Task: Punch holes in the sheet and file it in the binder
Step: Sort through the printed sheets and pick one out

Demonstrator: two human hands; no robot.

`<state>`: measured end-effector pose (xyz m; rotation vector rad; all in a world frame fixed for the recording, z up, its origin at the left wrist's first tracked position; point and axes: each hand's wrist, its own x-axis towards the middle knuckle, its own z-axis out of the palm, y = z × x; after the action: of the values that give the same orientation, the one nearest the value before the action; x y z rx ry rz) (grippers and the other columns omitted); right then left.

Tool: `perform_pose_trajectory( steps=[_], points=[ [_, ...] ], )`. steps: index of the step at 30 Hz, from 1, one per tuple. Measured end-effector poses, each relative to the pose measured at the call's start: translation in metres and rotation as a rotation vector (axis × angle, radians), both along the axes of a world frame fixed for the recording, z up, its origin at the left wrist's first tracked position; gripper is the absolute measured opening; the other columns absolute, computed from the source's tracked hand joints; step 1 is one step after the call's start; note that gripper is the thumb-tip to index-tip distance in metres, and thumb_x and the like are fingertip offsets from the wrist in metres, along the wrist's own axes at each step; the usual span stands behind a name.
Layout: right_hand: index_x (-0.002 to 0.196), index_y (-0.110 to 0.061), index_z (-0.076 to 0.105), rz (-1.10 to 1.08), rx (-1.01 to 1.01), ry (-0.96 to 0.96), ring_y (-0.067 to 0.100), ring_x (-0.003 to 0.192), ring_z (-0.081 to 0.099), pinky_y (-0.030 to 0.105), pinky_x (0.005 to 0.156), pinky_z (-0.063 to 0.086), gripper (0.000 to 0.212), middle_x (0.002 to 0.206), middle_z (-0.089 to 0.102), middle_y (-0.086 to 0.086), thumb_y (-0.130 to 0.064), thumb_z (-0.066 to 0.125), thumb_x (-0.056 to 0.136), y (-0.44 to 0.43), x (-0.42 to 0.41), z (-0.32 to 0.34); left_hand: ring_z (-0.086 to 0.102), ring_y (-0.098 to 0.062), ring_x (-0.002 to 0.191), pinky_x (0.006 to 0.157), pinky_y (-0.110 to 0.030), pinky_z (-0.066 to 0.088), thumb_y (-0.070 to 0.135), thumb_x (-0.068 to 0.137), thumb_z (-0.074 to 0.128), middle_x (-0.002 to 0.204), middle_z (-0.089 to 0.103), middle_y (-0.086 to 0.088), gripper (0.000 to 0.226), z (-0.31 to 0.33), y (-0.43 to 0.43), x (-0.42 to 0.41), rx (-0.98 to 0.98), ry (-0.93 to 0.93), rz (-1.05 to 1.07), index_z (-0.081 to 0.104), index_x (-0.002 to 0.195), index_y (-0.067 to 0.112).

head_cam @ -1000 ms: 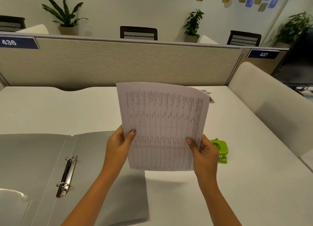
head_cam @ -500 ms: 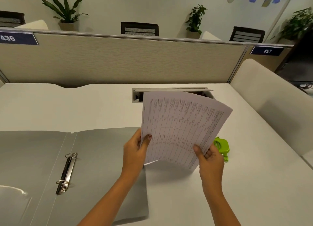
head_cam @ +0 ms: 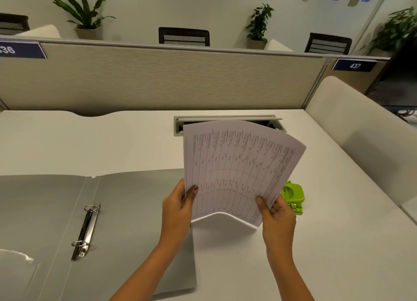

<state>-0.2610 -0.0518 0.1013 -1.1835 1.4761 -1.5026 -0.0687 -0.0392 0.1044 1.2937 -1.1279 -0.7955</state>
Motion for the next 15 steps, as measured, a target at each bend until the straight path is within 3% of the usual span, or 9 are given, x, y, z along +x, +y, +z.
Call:
perform_pose_trajectory(
  steps=[7,12,15],
  points=[
    [0.097,-0.04,0.058,0.01,0.026,0.036,0.012,0.095,0.064,0.028,0.083,0.052,0.03,0.097,0.064,-0.02,-0.012,0.063,0.088,0.001,0.0,-0.006,0.061,0.007,0.097,0.08,-0.019,0.055,0.036,0.088,0.049,0.105,0.065,0.024,0.026,-0.009,-0.001,-0.001,0.044,0.01,0.006,0.054,0.113,0.043],
    [0.093,-0.045,0.057,-0.001,0.03,0.009,0.006,0.095,0.064,0.025,0.082,0.051,0.034,0.098,0.065,-0.021,-0.013,0.063,0.088,0.001,0.001,-0.004,0.062,0.009,0.092,0.072,-0.011,0.053,0.036,0.089,0.047,0.095,0.064,0.038,0.023,-0.006,-0.003,-0.001,0.042,-0.029,0.002,0.053,0.109,0.046],
    [0.097,-0.043,0.057,-0.012,0.063,0.033,0.013,0.097,0.064,0.026,0.081,0.052,0.032,0.098,0.065,-0.018,-0.013,0.063,0.088,0.001,0.001,-0.011,0.06,0.015,0.091,0.069,-0.009,0.051,0.029,0.093,0.048,0.093,0.065,0.035,0.025,-0.01,-0.004,-0.002,0.067,-0.057,0.007,0.051,0.11,0.047]
  ],
)
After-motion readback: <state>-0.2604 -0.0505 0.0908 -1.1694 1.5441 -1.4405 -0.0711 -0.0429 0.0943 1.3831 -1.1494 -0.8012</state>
